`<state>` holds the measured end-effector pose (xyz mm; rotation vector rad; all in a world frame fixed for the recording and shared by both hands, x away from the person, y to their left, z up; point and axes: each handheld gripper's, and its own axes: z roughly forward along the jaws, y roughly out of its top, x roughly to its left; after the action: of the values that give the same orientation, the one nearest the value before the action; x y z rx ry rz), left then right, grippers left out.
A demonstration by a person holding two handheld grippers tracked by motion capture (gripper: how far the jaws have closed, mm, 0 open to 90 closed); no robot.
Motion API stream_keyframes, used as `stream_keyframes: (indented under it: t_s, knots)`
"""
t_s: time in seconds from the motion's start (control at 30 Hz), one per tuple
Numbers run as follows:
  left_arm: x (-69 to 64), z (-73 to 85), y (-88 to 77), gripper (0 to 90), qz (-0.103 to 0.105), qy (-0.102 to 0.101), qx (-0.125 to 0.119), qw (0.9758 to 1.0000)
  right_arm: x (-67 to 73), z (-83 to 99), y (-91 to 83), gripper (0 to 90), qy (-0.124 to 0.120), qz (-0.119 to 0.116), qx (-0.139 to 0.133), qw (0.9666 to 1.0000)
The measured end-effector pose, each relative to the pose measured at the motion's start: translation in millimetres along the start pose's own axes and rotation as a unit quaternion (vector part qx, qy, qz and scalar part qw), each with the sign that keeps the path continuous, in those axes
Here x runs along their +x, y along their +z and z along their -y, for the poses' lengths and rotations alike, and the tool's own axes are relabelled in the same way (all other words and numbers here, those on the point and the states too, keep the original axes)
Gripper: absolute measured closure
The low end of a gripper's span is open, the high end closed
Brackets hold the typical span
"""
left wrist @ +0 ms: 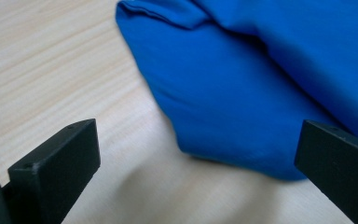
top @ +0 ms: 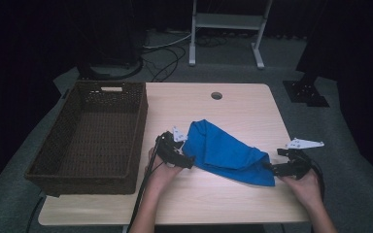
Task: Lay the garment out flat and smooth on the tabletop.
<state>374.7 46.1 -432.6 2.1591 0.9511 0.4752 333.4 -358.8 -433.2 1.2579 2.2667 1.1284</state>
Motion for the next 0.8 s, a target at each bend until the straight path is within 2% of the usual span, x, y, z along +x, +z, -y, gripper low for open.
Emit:
stream_keyframes:
  t_s: [0.1,0.23,0.33,0.5,0.6,0.8]
  knots:
    - [5.4,-2.2,7.3,0.0,-0.004,-0.005,0.012,0.9999,1.3,0.3,2.3,7.2,-0.005,0.001,0.004,1.0]
    - [8.8,-4.1,14.6,0.0,-0.018,0.0,0.03,0.9994,3.0,2.3,7.2,7.2,-0.014,0.01,0.019,0.9997]
    - [10.4,-3.1,15.8,0.0,-0.011,-0.006,0.033,0.9994,4.8,2.0,9.6,7.3,-0.022,0.017,0.028,0.9992]
    - [8.9,-2.7,13.3,0.0,-0.006,-0.006,0.045,0.999,8.2,1.4,15.5,7.7,-0.037,0.033,0.05,0.9975]
    - [6.2,-1.8,10.4,0.0,-0.001,-0.001,0.053,0.9986,6.2,1.0,15.7,7.7,-0.03,0.034,0.052,0.9976]
    - [-1.4,4.8,3.5,0.0,0.009,0.003,0.053,0.9986,-0.9,-1.1,17.2,7.7,-0.023,0.04,0.051,0.9976]
